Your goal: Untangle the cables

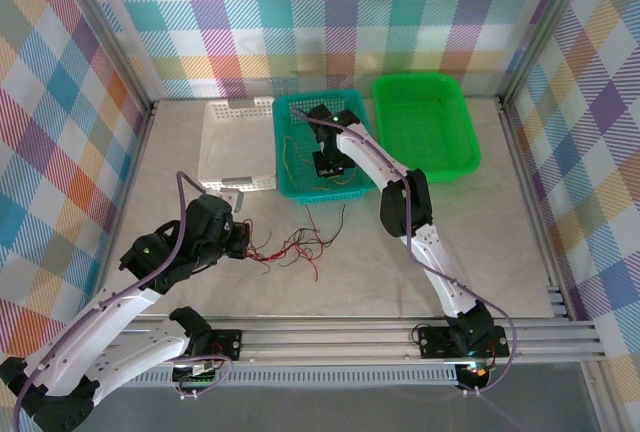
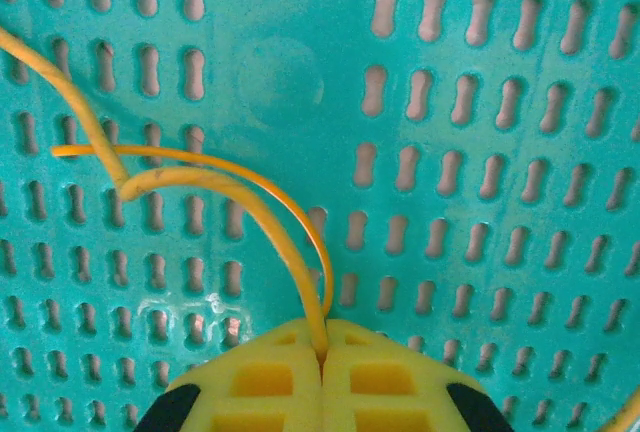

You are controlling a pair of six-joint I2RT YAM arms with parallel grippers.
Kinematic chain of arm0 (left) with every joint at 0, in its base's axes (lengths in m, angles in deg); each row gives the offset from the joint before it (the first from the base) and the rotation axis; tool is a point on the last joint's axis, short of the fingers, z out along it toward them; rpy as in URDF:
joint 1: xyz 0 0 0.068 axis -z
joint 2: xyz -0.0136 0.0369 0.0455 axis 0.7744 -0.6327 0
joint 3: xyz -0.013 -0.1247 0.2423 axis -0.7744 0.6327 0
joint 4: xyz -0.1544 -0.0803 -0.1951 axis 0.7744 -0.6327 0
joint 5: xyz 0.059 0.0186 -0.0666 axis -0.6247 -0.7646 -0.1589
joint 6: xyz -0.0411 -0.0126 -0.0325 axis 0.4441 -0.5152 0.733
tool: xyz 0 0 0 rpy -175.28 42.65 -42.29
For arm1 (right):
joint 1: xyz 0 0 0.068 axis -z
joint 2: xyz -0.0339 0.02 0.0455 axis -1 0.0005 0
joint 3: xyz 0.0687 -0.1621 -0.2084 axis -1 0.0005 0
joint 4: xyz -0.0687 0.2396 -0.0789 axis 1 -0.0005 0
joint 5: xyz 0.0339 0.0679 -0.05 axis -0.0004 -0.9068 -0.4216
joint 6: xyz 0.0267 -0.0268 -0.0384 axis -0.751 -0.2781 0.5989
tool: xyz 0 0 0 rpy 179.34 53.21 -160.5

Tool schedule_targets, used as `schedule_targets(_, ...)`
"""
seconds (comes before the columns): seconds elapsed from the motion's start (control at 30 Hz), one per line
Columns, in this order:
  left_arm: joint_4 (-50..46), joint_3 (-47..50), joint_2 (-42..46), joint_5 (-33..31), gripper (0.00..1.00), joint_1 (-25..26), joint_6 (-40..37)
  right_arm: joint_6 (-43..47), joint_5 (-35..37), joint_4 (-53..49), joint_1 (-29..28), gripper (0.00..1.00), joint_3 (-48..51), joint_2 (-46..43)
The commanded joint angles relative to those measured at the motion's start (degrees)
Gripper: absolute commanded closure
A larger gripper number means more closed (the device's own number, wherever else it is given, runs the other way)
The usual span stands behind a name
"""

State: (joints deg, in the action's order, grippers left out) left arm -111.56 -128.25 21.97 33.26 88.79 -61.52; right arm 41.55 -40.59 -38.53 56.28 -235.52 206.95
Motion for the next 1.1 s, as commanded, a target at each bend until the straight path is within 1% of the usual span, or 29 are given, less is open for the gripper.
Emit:
schedule_targets(0.0,1.3,0.5,0.1,0.8,1.0,-0.7,-0.7,-0.4,1.3,0.4,0.6,0.97,-0.5,-0.7)
schedule_targets(0.03,1.3,0.5,0.0,0.9,1.0,-0.8,-0.8,-0.4,1.2,1.0,0.6,0.95,-0.6,-1.8)
schedule_targets(0.23,1.3,0.5,0.2,1.3,1.0,-1.0,-0.8,-0.8,1.2,3.4,0.6,0.68,-0.6,-9.2)
schedule_targets(0.3,1.3,0.5,0.2,1.4,1.0,-1.0,-0.9,-0.9,1.2,4.0,0.6,0.63,-0.5,-11.0)
schedule_targets(0.4,1.3,0.5,0.4,1.5,1.0,-1.1,-0.8,-0.7,2.1,3.9,0.6,0.52,-0.9,-13.4)
schedule_targets(0.6,1.3,0.5,0.4,1.6,1.0,-1.1,-0.9,0.2,3.1,3.5,0.6,0.36,-0.9,-17.3)
schedule_targets(0.67,1.3,0.6,0.4,1.6,1.0,-1.1,-0.9,0.2,2.1,3.3,0.6,0.33,-0.8,-18.9)
schedule_targets(0.77,1.3,0.6,0.5,1.9,1.0,-1.2,-0.8,0.1,-1.7,3.8,0.5,0.3,1.2,-22.6)
schedule_targets(0.87,1.6,0.6,0.6,2.5,1.0,-1.1,-0.9,0.1,-6.6,8.0,0.1,0.28,10.4,-30.0)
schedule_targets(0.97,1.9,0.4,0.7,3.6,1.0,-1.1,-0.4,-0.4,-14.3,19.1,-0.9,0.25,27.7,-41.8)
schedule_targets(1.03,2.2,0.0,1.3,5.3,1.0,-1.1,0.7,-2.1,-20.3,28.2,-1.1,0.22,42.0,-50.6)
schedule_targets(1.07,2.2,-0.3,1.6,6.0,1.0,-1.2,1.4,-3.1,-22.2,31.7,-1.1,0.21,47.6,-54.4)
